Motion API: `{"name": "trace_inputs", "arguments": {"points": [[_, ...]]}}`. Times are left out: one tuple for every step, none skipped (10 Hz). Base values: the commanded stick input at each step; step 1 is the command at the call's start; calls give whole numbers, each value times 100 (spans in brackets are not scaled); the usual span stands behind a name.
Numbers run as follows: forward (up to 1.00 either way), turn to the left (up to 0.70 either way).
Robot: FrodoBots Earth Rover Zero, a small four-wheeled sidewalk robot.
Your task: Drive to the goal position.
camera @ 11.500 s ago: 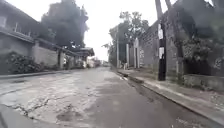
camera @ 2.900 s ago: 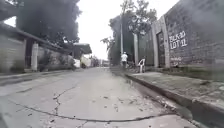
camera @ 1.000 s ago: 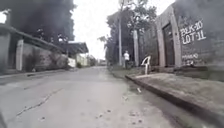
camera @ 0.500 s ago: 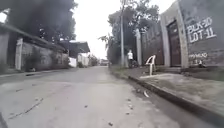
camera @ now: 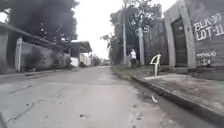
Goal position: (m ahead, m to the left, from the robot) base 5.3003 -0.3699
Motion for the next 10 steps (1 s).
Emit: {"name": "trace_inputs", "arguments": {"points": [[70,0],[70,0],[70,-2],[70,-21],[70,-35],[70,-35],[70,-34],[70,0],[70,0],[70,0]]}}
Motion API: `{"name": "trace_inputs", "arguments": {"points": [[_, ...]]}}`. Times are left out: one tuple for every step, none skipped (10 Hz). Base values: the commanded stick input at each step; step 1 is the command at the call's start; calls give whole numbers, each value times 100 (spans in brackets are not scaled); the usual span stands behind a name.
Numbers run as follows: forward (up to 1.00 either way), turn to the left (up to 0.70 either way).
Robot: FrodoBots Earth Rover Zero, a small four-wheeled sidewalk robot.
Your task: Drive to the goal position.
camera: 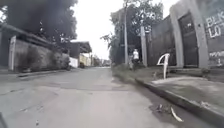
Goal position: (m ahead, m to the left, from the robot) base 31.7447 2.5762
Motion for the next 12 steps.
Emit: {"name": "trace_inputs", "arguments": {"points": [[70,0],[70,0],[70,0],[70,0],[70,0],[70,0],[70,0],[70,0],[70,0],[70,0],[70,0],[70,0]]}}
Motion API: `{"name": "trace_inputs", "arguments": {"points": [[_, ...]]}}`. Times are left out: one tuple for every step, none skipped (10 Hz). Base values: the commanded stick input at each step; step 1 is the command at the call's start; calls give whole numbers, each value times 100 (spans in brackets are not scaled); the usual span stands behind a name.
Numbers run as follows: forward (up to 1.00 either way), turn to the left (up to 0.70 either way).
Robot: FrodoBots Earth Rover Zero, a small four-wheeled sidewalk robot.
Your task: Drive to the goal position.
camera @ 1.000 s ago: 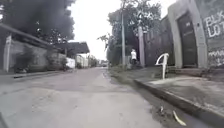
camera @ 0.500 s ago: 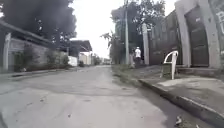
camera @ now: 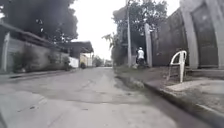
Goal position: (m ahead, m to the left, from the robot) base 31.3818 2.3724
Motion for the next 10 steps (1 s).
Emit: {"name": "trace_inputs", "arguments": {"points": [[70,0],[70,-17],[70,-35],[70,-35],[70,-35],[70,0],[70,0],[70,0],[70,0],[70,0]]}}
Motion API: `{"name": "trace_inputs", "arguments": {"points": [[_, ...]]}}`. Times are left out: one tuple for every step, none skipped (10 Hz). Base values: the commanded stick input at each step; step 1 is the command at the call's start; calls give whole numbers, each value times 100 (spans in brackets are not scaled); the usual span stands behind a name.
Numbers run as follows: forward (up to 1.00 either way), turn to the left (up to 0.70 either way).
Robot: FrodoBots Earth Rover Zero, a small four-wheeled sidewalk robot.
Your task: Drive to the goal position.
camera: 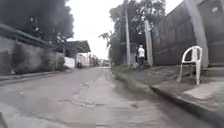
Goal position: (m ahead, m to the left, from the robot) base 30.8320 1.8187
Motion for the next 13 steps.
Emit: {"name": "trace_inputs", "arguments": {"points": [[70,0],[70,0],[70,0],[70,0],[70,0],[70,0],[70,0],[70,-4],[70,-30],[70,-35],[70,-35],[70,-35],[70,-17]]}}
